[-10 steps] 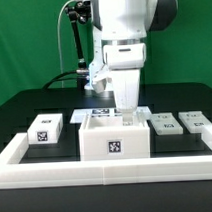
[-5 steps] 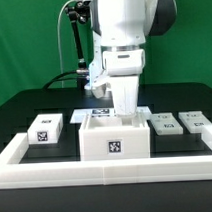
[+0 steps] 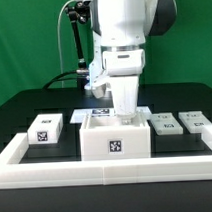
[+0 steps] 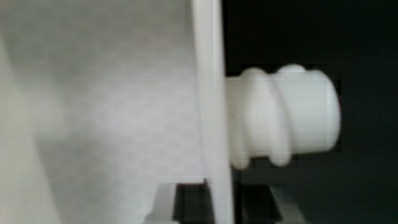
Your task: Assemble cabinet
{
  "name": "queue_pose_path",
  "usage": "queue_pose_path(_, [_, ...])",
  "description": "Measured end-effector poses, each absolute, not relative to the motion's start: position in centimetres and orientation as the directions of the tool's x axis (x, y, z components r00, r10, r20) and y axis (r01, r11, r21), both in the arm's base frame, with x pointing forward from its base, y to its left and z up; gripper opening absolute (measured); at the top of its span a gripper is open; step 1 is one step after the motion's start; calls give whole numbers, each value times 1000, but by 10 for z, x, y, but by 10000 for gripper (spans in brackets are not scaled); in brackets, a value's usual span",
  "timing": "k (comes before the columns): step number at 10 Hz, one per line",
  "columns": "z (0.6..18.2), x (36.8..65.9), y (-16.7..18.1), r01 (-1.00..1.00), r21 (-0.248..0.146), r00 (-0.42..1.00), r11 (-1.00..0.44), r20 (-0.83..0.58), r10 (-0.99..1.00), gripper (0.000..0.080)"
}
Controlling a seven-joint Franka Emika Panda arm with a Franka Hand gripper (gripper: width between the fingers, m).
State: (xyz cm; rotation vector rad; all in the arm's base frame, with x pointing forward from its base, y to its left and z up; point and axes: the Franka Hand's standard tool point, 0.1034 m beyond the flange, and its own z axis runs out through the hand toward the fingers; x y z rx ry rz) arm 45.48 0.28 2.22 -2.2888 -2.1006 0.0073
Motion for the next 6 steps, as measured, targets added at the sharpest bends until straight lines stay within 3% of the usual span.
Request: queue_pose_path(6, [23,455,3,996,-27,86,-86,20,996,35])
